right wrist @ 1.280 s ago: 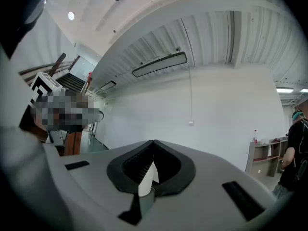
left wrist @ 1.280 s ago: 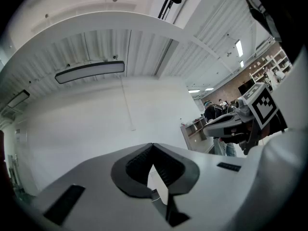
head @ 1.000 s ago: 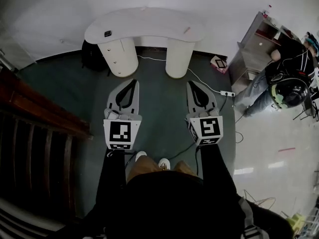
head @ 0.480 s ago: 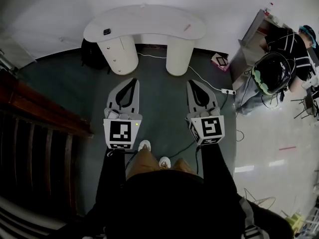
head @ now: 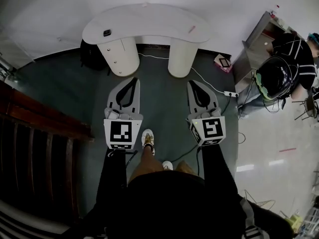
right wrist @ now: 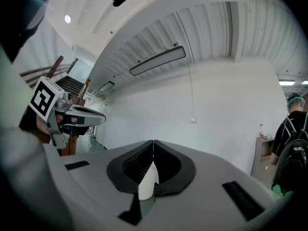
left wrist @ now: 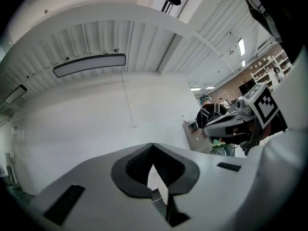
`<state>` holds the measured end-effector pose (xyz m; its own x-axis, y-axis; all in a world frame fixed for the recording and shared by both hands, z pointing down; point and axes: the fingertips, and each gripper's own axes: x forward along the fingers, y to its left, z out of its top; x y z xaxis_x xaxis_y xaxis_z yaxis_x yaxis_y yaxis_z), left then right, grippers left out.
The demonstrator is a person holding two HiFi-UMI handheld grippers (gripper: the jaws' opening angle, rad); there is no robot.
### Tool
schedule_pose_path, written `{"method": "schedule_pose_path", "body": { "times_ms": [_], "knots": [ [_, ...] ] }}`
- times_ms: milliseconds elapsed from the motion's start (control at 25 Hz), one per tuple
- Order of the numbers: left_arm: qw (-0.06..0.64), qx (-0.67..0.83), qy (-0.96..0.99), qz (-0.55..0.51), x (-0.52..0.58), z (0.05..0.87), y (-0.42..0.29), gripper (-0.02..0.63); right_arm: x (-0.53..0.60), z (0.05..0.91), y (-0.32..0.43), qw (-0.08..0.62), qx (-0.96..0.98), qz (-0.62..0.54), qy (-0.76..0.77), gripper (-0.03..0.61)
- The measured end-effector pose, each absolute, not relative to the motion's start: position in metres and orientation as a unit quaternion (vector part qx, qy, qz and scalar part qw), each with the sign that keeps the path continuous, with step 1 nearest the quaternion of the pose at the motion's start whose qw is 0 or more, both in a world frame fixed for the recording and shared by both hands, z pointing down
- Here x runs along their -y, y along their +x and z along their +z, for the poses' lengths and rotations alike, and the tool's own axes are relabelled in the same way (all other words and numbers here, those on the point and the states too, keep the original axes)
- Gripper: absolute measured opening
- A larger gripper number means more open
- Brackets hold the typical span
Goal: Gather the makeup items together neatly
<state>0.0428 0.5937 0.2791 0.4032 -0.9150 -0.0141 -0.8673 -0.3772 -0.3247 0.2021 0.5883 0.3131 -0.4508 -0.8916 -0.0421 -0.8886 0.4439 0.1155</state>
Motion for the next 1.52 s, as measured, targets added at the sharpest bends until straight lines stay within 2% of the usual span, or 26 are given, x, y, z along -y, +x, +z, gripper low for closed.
{"method": "schedule_pose_path", "body": {
  "times_ms": [840, 1520],
  "knots": [
    [0.146, -0.5, -0.85, -0.083, -0.39, 0.264, -0.034, 0.015, -0.384, 0.299, 0.116, 0.027, 0.827, -0.049, 0.56, 0.028],
    [0.141, -0.496, -0.854, -0.072, -0.342, 0.264, -0.078, 0.015, -0.337, 0.287, 0.077, 0.028, 0.813, -0.076, 0.577, 0.028]
  ]
}}
